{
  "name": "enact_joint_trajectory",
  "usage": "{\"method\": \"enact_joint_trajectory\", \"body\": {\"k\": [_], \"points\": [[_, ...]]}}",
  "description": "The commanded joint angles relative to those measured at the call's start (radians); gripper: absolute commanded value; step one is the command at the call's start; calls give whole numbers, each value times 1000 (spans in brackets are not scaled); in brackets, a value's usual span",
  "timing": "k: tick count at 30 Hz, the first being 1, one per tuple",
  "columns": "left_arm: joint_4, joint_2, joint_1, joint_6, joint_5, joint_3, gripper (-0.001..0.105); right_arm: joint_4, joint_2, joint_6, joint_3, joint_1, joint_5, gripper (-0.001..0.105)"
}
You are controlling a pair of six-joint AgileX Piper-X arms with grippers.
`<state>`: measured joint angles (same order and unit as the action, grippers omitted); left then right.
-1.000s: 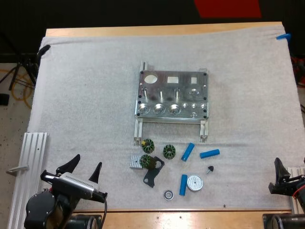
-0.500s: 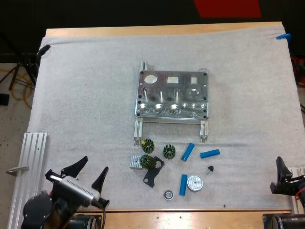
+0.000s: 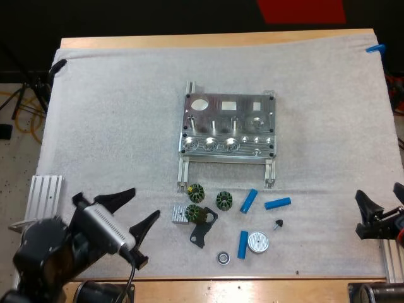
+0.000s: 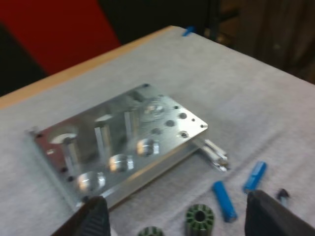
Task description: Load cells from left to right
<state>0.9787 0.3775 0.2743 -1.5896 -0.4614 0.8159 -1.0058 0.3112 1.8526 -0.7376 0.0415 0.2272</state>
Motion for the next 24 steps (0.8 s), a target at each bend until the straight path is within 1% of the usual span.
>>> {"method": "enact_joint_trajectory", "body": {"k": [1, 3, 4, 6, 10, 12, 13, 15, 16, 18, 19, 21, 22, 24], "points": [[-15, 32, 33, 1, -14, 18, 58, 8, 17, 5, -17, -2, 44, 70], [-22, 94, 101, 7, -14, 35, 58, 20, 49, 5, -24, -2, 99, 70], [-24, 108, 113, 11, -14, 38, 58, 24, 55, 5, -25, -2, 110, 70], [-36, 157, 187, 36, -14, 44, 58, 41, 76, 5, -26, -2, 155, 70], [-65, 228, 297, 46, -14, 44, 58, 51, 100, 5, -27, -2, 160, 70], [-68, 277, 375, 46, -12, 46, 58, 59, 102, 5, -27, -2, 160, 70], [-68, 291, 388, 46, -9, 46, 58, 61, 102, 5, -27, -2, 160, 70], [-64, 341, 472, 41, 34, 54, 58, 68, 102, 5, -27, -2, 160, 70], [-63, 354, 493, 41, 54, 56, 58, 68, 102, 5, -27, -2, 160, 70], [-63, 399, 570, 38, 113, 62, 58, 68, 102, 5, -27, -2, 160, 70], [-63, 411, 591, 36, 122, 63, 58, 68, 102, 5, -27, -2, 160, 70], [-63, 453, 668, -16, 164, 63, 58, 68, 102, 5, -27, -2, 157, 70], [-63, 464, 680, -36, 174, 63, 58, 72, 102, 5, -27, -2, 158, 70], [-63, 501, 731, -111, 201, 63, 58, 91, 102, 5, -27, -2, 158, 70]]}}
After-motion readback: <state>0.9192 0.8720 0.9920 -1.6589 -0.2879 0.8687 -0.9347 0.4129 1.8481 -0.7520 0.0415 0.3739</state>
